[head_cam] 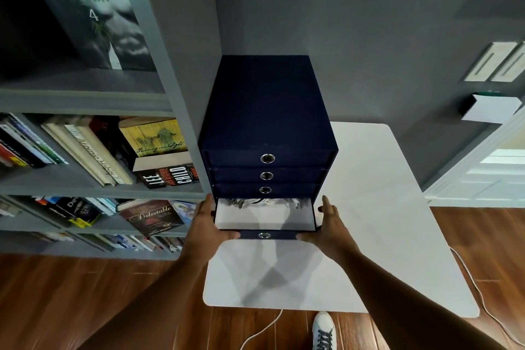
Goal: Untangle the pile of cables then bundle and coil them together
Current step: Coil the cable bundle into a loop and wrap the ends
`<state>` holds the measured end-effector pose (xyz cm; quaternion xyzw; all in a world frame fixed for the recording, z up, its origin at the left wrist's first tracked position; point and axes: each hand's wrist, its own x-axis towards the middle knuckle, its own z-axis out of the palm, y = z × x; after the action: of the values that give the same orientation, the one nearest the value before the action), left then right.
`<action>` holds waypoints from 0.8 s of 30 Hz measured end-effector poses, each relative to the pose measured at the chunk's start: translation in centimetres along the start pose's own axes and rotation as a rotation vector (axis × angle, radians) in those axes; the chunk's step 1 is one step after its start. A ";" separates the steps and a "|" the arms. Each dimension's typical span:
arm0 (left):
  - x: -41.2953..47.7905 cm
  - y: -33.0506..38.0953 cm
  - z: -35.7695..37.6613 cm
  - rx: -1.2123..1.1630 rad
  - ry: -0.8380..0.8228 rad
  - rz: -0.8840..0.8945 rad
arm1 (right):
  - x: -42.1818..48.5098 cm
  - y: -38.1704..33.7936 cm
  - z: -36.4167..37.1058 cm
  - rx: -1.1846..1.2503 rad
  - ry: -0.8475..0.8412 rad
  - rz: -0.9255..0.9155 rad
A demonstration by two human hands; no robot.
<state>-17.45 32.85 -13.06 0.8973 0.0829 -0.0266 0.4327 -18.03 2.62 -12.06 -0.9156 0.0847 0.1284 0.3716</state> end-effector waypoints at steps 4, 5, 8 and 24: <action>1.4 0.4 0.3 -0.036 0.043 -0.016 | 1.6 -0.8 -0.6 0.025 0.015 -0.061; 1.8 0.3 0.4 -0.043 0.050 -0.029 | 2.0 -0.9 -0.7 0.036 0.008 -0.067; 2.5 0.6 0.6 -0.060 0.071 -0.065 | 3.1 -0.9 -0.6 0.059 0.016 -0.045; 5.0 1.4 1.9 -0.047 0.278 -0.112 | 6.0 -1.3 -0.8 0.054 0.169 0.040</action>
<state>-12.23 31.19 -13.75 0.8761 0.1925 0.0756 0.4356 -11.85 2.64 -12.46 -0.9110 0.1374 0.0556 0.3849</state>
